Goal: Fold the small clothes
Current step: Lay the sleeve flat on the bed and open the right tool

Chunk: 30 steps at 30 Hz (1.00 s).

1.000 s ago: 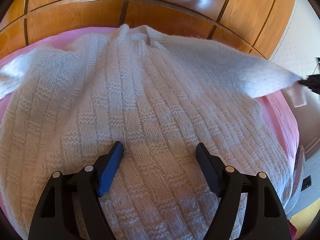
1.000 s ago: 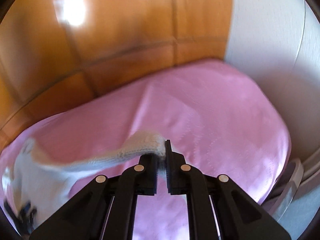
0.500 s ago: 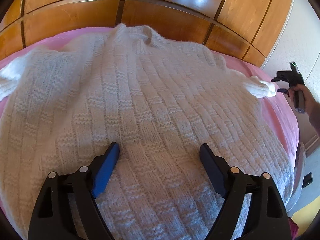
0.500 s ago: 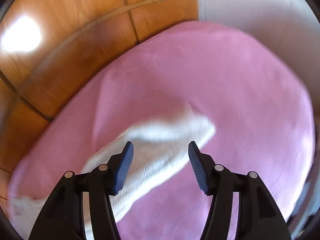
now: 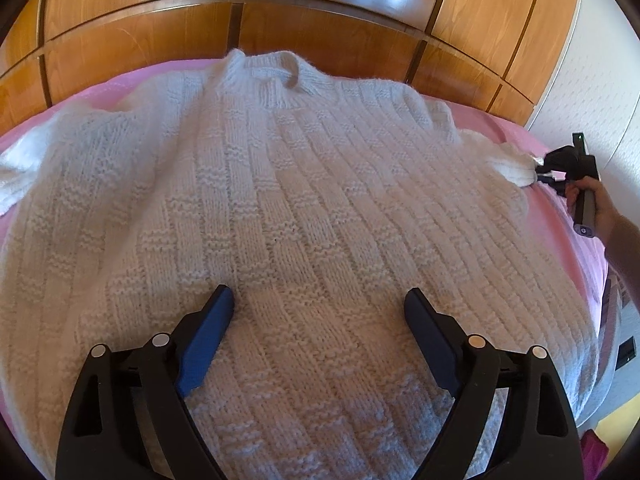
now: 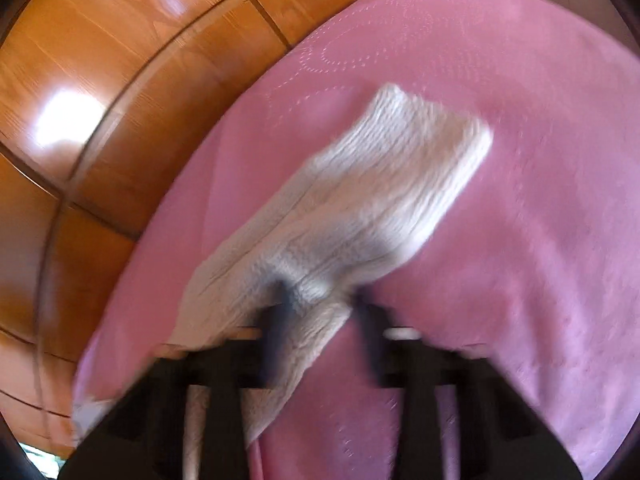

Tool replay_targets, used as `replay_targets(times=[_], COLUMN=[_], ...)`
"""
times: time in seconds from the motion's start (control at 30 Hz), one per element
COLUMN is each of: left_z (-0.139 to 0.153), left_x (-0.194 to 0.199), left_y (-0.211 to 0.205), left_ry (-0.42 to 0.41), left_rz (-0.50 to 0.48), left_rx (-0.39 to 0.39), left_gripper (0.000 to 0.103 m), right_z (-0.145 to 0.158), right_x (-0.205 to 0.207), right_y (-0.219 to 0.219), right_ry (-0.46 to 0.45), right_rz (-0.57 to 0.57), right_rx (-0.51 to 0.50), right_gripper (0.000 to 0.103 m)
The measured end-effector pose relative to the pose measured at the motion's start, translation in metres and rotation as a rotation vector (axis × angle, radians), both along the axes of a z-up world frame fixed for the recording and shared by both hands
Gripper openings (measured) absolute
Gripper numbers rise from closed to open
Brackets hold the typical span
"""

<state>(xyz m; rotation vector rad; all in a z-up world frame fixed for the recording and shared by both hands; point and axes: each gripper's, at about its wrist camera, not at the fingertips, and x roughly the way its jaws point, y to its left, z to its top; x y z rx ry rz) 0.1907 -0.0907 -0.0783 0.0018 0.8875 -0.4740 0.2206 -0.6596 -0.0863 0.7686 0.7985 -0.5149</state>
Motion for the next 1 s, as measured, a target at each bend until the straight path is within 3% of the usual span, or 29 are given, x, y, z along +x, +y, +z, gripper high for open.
replay_targets(times=[0.17, 0.33, 0.37, 0.4, 0.43, 0.47, 0.57, 0.7, 0.87, 0.9, 1.0], left_z=[0.000, 0.003, 0.005, 0.009, 0.014, 0.020, 0.032, 0.044, 0.042, 0.040, 0.033], left_x=[-0.001, -0.001, -0.001, -0.001, -0.001, -0.002, -0.007, -0.014, -0.008, -0.005, 0.001], left_y=[0.002, 0.005, 0.007, 0.011, 0.018, 0.031, 0.066, 0.141, 0.243, 0.273, 0.333], left_ry=[-0.001, 0.012, 0.021, 0.037, 0.052, 0.071, 0.079, 0.052, 0.039, 0.043, 0.080], left_rz=[0.001, 0.002, 0.007, 0.019, 0.034, 0.065, 0.156, 0.332, 0.594, 0.683, 0.832], left_rx=[-0.007, -0.006, -0.011, -0.039, -0.080, -0.134, -0.220, -0.275, -0.258, -0.244, -0.282], left_gripper=[0.086, 0.086, 0.086, 0.086, 0.086, 0.086, 0.086, 0.085, 0.085, 0.085, 0.085], right_z=[0.037, 0.019, 0.021, 0.028, 0.037, 0.043, 0.065, 0.084, 0.073, 0.068, 0.048], right_x=[-0.051, -0.065, -0.067, -0.068, -0.071, -0.075, -0.062, -0.045, -0.029, -0.026, -0.019], right_y=[0.013, 0.025, 0.028, 0.036, 0.047, 0.056, 0.100, 0.198, 0.322, 0.348, 0.404], right_ry=[0.038, 0.127, 0.117, 0.104, 0.093, 0.085, 0.041, -0.049, -0.096, -0.096, -0.075], right_rz=[-0.044, -0.004, -0.002, -0.005, -0.013, -0.014, 0.107, 0.371, 0.671, 0.720, 0.818], right_rx=[-0.177, -0.154, -0.156, -0.174, -0.214, -0.241, -0.316, -0.353, -0.331, -0.326, -0.322], right_gripper=[0.004, 0.007, 0.014, 0.043, 0.058, 0.065, 0.065, 0.077, 0.079, 0.079, 0.079])
